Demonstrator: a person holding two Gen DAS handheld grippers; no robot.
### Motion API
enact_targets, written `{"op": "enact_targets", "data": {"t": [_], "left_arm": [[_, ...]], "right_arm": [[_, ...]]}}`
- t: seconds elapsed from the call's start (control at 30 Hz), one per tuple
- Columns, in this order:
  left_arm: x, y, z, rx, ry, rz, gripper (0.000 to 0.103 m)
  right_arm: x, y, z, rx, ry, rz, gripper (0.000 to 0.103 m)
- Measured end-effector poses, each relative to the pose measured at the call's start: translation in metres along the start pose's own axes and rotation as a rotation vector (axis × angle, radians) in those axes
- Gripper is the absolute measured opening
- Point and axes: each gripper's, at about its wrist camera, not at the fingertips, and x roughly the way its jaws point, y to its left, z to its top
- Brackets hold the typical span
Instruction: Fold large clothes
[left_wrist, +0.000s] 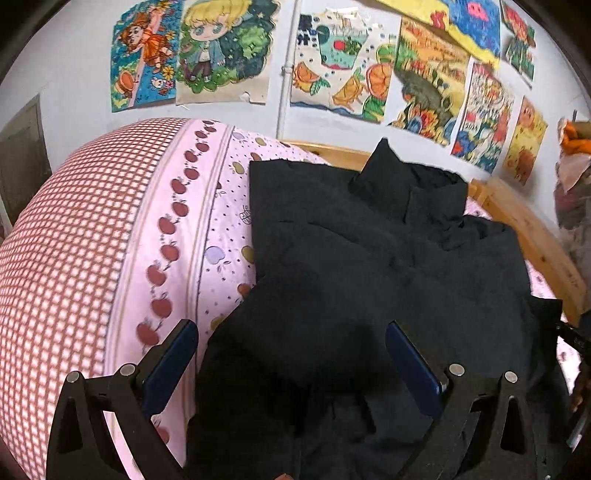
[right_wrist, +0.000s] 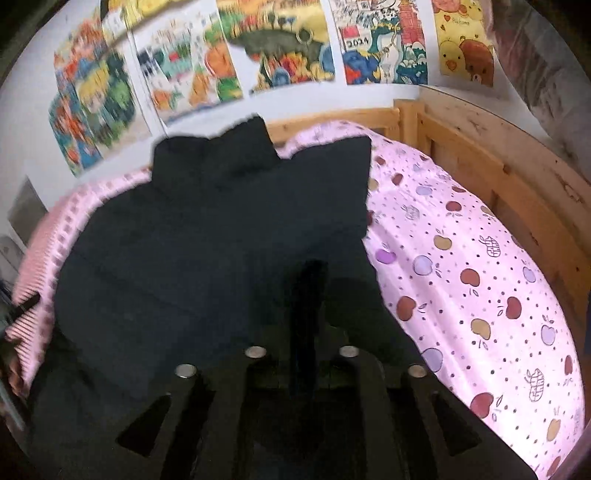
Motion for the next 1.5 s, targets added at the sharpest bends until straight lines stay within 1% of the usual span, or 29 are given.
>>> {"op": "enact_targets", "data": {"t": [0.03,0.07,0.1,0.13,0.2,0.27,0.33,0.43,0.47,0.53,0.63,0.7,0.83,0.97,1.07,1.2,1.27,1.4,1.5], "left_arm": [[0.004,-0.002,0.000,0.011,0.005,0.007,0.102],[0.010,-0.006,0.000,0.027,0.015,0.017,0.102],[0.016,-0.009,-0.001,0.044,0.029,0.026,0.102],[0.020,-0.011,-0.001,0.056,0.041,0.031,0.102],[0.028,-0.015,-0.003,0.077,0.066,0.044,0.102],[0.035,-0.016,-0.006,0.087,0.090,0.062,0.102],[0.043,-0.016,-0.008,0.093,0.116,0.078,0.102],[0.055,-0.016,-0.014,0.094,0.161,0.096,0.103],[0.059,-0.015,-0.017,0.091,0.174,0.093,0.103],[0.064,-0.014,-0.022,0.085,0.178,0.085,0.103],[0.068,-0.015,-0.030,0.088,0.171,0.082,0.103],[0.069,-0.016,-0.035,0.098,0.162,0.091,0.103],[0.072,-0.023,-0.045,0.125,0.142,0.121,0.103],[0.076,-0.033,-0.054,0.154,0.122,0.158,0.103],[0.077,-0.036,-0.058,0.159,0.114,0.167,0.103],[0.077,-0.036,-0.060,0.150,0.105,0.157,0.103],[0.075,-0.033,-0.061,0.132,0.102,0.139,0.103],[0.072,-0.023,-0.063,0.091,0.102,0.097,0.103],[0.072,-0.019,-0.062,0.085,0.105,0.088,0.103]], "right_arm": [[-0.001,0.004,0.002,-0.033,-0.018,-0.038,0.029],[-0.004,0.007,0.003,-0.051,-0.034,-0.049,0.035],[-0.010,0.012,0.005,-0.084,-0.065,-0.058,0.047],[-0.016,0.016,0.004,-0.109,-0.089,-0.058,0.056],[-0.025,0.034,0.005,-0.192,-0.132,-0.067,0.060],[-0.028,0.052,0.003,-0.283,-0.151,-0.088,0.063],[-0.025,0.067,-0.001,-0.349,-0.147,-0.089,0.068],[-0.016,0.083,-0.008,-0.426,-0.116,-0.108,0.072],[-0.014,0.086,-0.010,-0.442,-0.107,-0.121,0.076],[0.000,0.091,-0.016,-0.490,-0.066,-0.179,0.089],[0.010,0.088,-0.020,-0.470,-0.038,-0.182,0.098],[0.014,0.083,-0.020,-0.436,-0.022,-0.157,0.101],[0.022,0.068,-0.023,-0.366,-0.002,-0.090,0.102],[0.026,0.065,-0.029,-0.354,-0.002,-0.075,0.102],[0.026,0.063,-0.030,-0.344,-0.005,-0.063,0.102],[0.026,0.061,-0.029,-0.327,-0.014,-0.042,0.102],[0.027,0.061,-0.028,-0.323,-0.021,-0.038,0.102],[0.024,0.061,-0.031,-0.321,-0.046,-0.044,0.102],[0.023,0.062,-0.032,-0.324,-0.050,-0.050,0.102]]}}
